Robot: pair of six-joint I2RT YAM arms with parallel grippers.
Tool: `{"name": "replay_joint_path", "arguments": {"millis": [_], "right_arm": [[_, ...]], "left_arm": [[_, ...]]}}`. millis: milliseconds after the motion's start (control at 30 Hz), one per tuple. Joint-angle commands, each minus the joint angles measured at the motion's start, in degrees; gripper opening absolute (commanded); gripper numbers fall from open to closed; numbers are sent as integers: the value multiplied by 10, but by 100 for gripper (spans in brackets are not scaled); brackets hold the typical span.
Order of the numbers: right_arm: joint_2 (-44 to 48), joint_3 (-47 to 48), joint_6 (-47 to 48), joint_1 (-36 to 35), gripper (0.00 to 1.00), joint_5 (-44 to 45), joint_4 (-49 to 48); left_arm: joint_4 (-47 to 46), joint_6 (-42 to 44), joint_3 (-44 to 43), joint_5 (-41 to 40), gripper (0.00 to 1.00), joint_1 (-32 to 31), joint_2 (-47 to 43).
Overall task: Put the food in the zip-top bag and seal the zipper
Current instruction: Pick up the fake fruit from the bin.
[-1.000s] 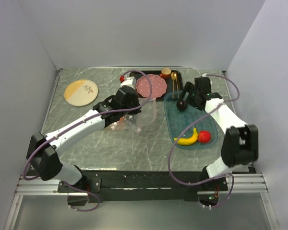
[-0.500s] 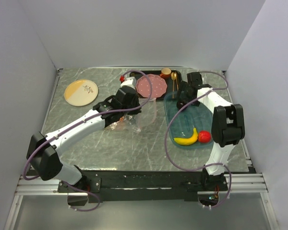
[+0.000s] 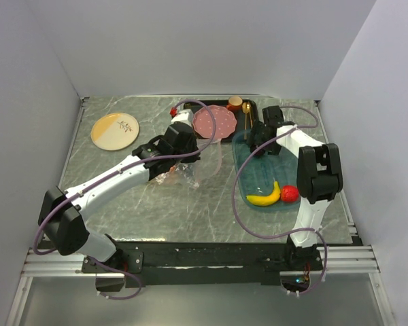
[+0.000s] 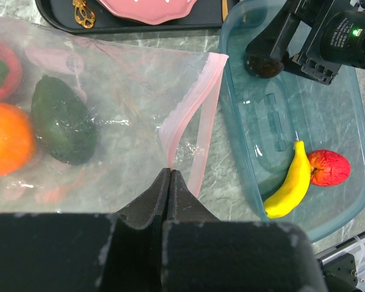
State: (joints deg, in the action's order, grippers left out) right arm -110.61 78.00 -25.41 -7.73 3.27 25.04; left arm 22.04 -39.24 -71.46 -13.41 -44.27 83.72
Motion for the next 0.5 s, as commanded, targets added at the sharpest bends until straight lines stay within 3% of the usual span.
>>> {"name": "replay_joint_path", "arguments": {"millis": [0,67,167,367,467], "right_arm": [[-6,8,4,1,84,-7,-12],[-7,9,4,0,81,-11,-16],[-4,12,0,1,63,-12,-15],[33,-13,-3,1,52,-18,-15],[79,-34,-7,2,52,-14,-14]], "left_arm": [[-3,0,-11,-7,1,0,-6],[-2,0,-13,-6,1,1,-4],[1,0,-16,-5,1,0,-3],[-5,-4,-7,-6,1,0,-8],[-4,-4,-9,-4,1,0,-4]]}}
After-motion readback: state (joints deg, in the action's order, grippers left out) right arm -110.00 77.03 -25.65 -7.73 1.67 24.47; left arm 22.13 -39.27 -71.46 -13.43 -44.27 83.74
